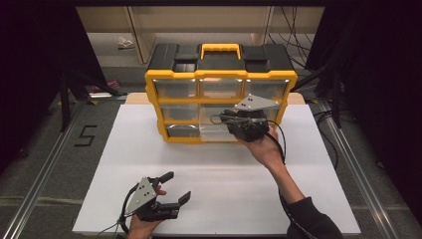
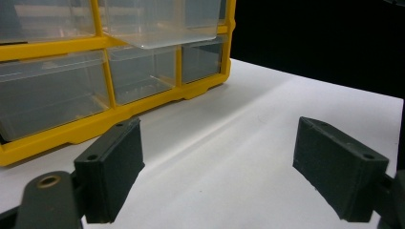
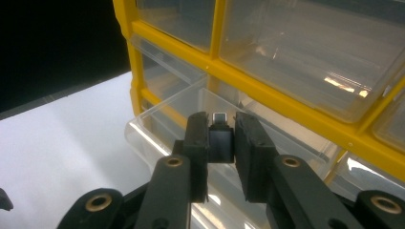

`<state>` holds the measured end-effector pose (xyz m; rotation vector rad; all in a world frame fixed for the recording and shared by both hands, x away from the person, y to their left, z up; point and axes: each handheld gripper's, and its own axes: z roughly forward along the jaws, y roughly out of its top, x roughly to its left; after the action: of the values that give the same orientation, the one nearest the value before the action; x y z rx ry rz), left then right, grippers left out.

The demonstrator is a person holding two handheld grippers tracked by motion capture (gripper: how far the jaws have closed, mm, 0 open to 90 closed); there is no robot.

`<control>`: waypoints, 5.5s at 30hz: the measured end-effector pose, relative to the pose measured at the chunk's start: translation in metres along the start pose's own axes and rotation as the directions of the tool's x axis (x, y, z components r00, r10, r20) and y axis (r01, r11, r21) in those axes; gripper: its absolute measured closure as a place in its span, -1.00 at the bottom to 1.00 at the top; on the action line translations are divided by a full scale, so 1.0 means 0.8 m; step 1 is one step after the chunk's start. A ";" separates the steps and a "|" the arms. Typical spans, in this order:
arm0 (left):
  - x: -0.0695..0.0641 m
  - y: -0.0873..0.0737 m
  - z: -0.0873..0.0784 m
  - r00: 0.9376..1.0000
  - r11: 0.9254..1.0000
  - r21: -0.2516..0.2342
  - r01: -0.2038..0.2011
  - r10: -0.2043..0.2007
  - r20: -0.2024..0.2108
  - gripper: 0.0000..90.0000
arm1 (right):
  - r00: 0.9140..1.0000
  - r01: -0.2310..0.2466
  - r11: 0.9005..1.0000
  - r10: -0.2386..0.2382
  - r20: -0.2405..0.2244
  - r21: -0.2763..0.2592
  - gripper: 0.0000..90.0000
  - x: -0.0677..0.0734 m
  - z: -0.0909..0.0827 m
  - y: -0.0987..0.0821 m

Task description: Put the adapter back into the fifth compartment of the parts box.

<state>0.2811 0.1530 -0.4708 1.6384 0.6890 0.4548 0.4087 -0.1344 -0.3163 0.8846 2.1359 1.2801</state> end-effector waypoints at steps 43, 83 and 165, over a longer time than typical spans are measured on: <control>0.000 0.000 0.000 1.000 1.000 0.005 -0.001 0.001 0.000 -0.62 | 0.997 -0.009 0.998 0.004 -0.071 -0.061 -0.19 0.036 -0.020 -0.017; -0.001 0.000 -0.001 1.000 1.000 0.008 -0.004 0.004 0.009 -0.63 | 0.988 -0.047 0.988 0.024 -0.151 -0.148 -0.33 0.061 -0.060 -0.100; -0.002 -0.001 0.001 1.000 1.000 0.013 -0.012 0.012 0.023 -0.63 | 0.989 -0.100 0.977 0.077 -0.129 -0.188 -0.49 0.048 -0.114 -0.211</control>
<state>0.2802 0.1511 -0.4715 1.6589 0.6663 0.4402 0.2733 -0.2175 -0.4304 0.8472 2.0374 1.5940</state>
